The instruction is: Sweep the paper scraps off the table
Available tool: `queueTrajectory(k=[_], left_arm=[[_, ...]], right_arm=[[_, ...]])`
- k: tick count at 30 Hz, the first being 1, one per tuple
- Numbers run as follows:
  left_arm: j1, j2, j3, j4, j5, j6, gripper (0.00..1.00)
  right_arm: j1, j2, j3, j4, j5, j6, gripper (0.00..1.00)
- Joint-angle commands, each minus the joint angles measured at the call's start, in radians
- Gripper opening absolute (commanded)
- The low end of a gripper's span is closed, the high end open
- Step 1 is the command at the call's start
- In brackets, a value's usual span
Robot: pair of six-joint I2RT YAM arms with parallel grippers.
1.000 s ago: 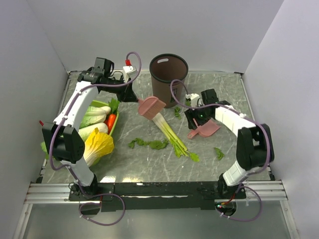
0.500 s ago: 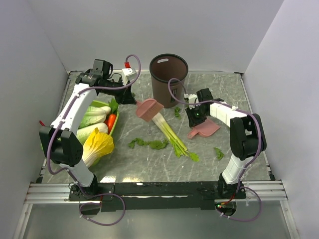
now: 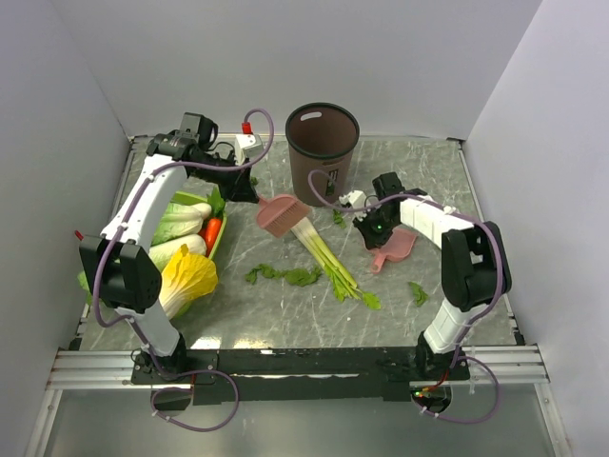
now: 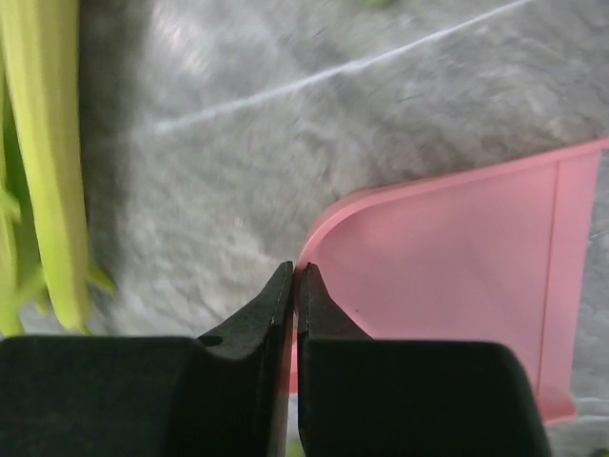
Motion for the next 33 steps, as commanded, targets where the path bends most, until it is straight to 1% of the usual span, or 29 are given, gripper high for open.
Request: queueTrajectory(k=[1,3,4,6,7,10,12,14,15,16,17,18,19,21,22,24,25,26,27,28,29,31,33], left_arm=[[-0.004,-0.001,0.014,0.0,0.05,0.042,0.01],[-0.002,0.008,0.022,-0.003,0.056,0.037,0.01],[-0.002,0.016,0.031,-0.006,0.062,0.037,0.01],[-0.004,0.024,0.038,-0.009,0.064,0.034,0.01],[-0.005,0.028,0.048,-0.012,0.064,0.033,0.01],[-0.004,0.039,0.065,-0.017,0.062,0.034,0.01],[-0.005,0.042,0.069,-0.025,0.058,0.037,0.01],[-0.005,0.039,0.065,-0.023,0.058,0.034,0.01],[-0.005,0.038,0.063,-0.02,0.056,0.031,0.01],[-0.005,0.033,0.057,-0.017,0.055,0.028,0.01],[-0.005,0.03,0.054,-0.015,0.053,0.025,0.01],[-0.004,0.027,0.051,-0.011,0.05,0.025,0.01],[-0.004,0.019,0.046,-0.009,0.049,0.022,0.01],[-0.004,0.013,0.037,-0.002,0.044,0.017,0.01],[-0.004,0.009,0.031,0.0,0.041,0.016,0.01],[-0.004,0.004,0.025,0.006,0.041,0.008,0.01],[-0.004,0.001,0.019,0.011,0.044,0.005,0.01],[-0.004,0.001,0.016,0.015,0.044,0.002,0.01],[-0.004,0.001,0.014,0.018,0.045,-0.003,0.01],[-0.007,0.001,0.011,0.023,0.047,-0.007,0.01],[-0.005,0.001,0.011,0.024,0.049,-0.01,0.01],[-0.005,0.001,0.012,0.024,0.05,-0.014,0.01],[-0.007,0.002,0.012,0.024,0.045,-0.014,0.01]], right_arm=[[0.007,-0.131,-0.055,-0.073,-0.017,-0.393,0.01],[0.008,-0.155,-0.09,-0.047,0.004,-0.49,0.01],[0.008,-0.171,-0.112,-0.038,0.012,-0.565,0.01],[0.008,-0.179,-0.121,-0.035,0.016,-0.638,0.02],[0.01,-0.188,-0.13,-0.03,0.016,-0.702,0.02],[0.007,-0.198,-0.155,-0.009,0.015,-0.793,0.03],[0.008,-0.197,-0.164,0.002,0.027,-0.823,0.05],[0.007,-0.198,-0.19,0.023,0.03,-0.866,0.14],[0.005,-0.205,-0.202,0.037,0.033,-0.879,0.23],[0.003,-0.22,-0.216,0.046,0.03,-0.883,0.34],[-0.001,-0.228,-0.216,0.051,0.021,-0.868,0.4],[-0.01,-0.234,-0.209,0.054,0.012,-0.832,0.45],[-0.016,-0.243,-0.169,0.048,-0.022,-0.72,0.53],[-0.044,-0.245,-0.115,0.017,-0.062,-0.564,0.6],[-0.053,-0.245,-0.068,0.008,-0.075,-0.379,0.65],[-0.066,-0.243,-0.037,-0.013,-0.069,-0.203,0.67],[-0.076,-0.252,-0.032,-0.02,-0.066,-0.05,0.7],[-0.081,-0.261,-0.04,-0.023,-0.038,0.012,0.73],[-0.082,-0.271,-0.054,-0.017,-0.013,0.064,0.74],[-0.081,-0.292,-0.086,-0.013,0.016,0.15,0.74],[-0.082,-0.301,-0.103,-0.013,0.064,0.185,0.75],[-0.082,-0.332,-0.155,-0.018,0.102,0.256,0.75],[-0.082,-0.35,-0.187,-0.021,0.133,0.282,0.75]])
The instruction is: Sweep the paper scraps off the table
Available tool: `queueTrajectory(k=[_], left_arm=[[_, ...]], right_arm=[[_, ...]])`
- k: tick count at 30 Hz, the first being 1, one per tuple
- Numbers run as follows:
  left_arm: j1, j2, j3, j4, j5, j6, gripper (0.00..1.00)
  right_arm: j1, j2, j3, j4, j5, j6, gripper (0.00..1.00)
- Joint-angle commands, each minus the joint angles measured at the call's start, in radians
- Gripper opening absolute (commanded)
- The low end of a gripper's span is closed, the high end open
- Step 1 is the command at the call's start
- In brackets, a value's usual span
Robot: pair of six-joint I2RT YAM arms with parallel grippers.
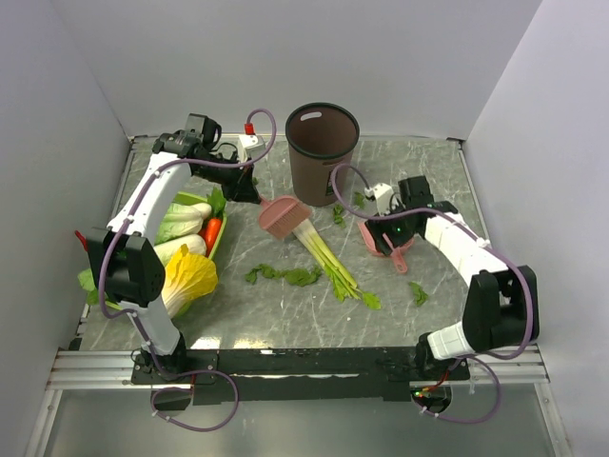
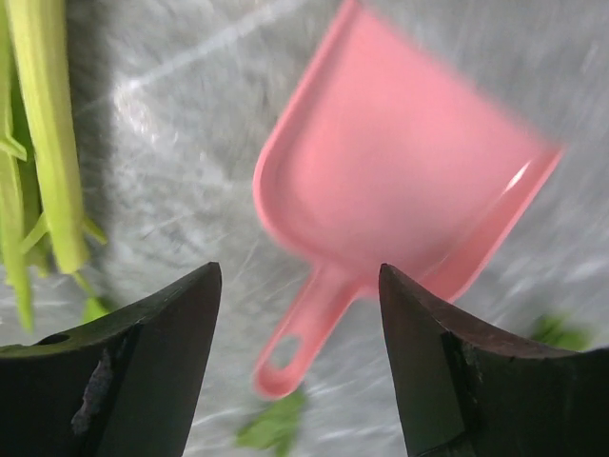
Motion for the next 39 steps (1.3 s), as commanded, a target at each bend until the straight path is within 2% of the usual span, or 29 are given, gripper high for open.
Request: queueTrajectory(k=[1,8,16,29,39], left_arm=[[-0.004,-0.045,0.004,0.018,0.033,-0.007,0.01],[-0.004,-0.019,0.036,-0.005,0.028,-0.016,0.01],[-0.011,-0.028,0.033,0.012,0.014,-0.036,0.01],[-0.012,-0.033,0.027,0.009,-0.001,-0.034,0.01],[-0.012,-0.062,-0.015,0.034,-0.006,-0.047,0.01]], right_arm=[[-0.003,-0.067,-0.087,-0.035,0.086,0.243,0.75],[-0.01,-0.076,-0.122,-0.015,0.153,0.302,0.81],[-0.026,-0.027,-0.13,0.002,0.195,0.305,0.79],[-0.05,0.084,-0.085,0.04,0.124,0.303,0.65],[-0.056,0.117,-0.085,0.043,0.15,0.306,0.57]])
